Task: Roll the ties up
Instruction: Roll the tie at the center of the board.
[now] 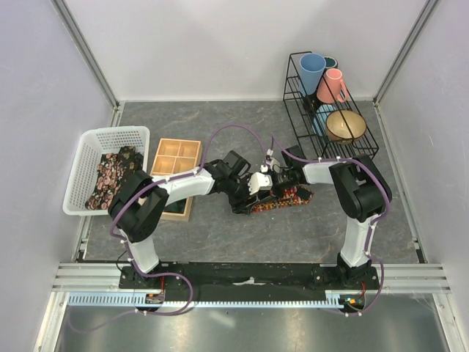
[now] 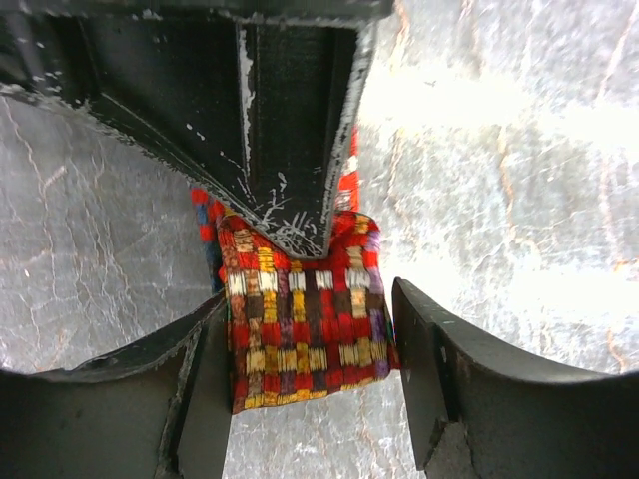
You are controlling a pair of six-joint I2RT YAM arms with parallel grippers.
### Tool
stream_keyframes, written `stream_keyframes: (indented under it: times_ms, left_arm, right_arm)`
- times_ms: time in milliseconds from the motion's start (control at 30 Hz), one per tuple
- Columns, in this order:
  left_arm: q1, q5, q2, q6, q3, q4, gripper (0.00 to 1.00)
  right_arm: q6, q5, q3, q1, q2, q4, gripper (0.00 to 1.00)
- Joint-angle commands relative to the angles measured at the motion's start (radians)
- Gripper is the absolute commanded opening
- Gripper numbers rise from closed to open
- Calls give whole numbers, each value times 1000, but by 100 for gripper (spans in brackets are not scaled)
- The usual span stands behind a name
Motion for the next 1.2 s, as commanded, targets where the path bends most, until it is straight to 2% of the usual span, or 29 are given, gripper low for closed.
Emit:
stream_keyframes:
  times_ms: [0, 333, 600, 1000, 1033, 1133, 1167]
  left_arm:
    - [0, 85, -49, -50, -19, 36, 65]
    - [-1, 27, 26, -113, 32, 67, 59]
    - [-9, -21, 94, -108, 65, 35, 61]
    - [-12, -73, 83, -67, 78, -42, 64]
    - [-14, -74, 89, -65, 84, -50, 64]
    - [-21, -97, 112, -73, 101, -56, 52]
    - [-23, -102, 121, -74, 108, -65, 46]
  right_arm:
    - [-102, 319, -25, -11, 43, -86, 0]
    - [-112, 395, 10, -20, 69, -132, 0]
    - [-125, 427, 41, -22, 91, -165, 0]
    - [-140, 440, 66, -23, 120, -194, 0]
    - [-140, 440, 67, -22, 121, -198, 0]
    - [-141, 435, 69, -23, 120, -200, 0]
    - [-141, 435, 69, -22, 118, -202, 0]
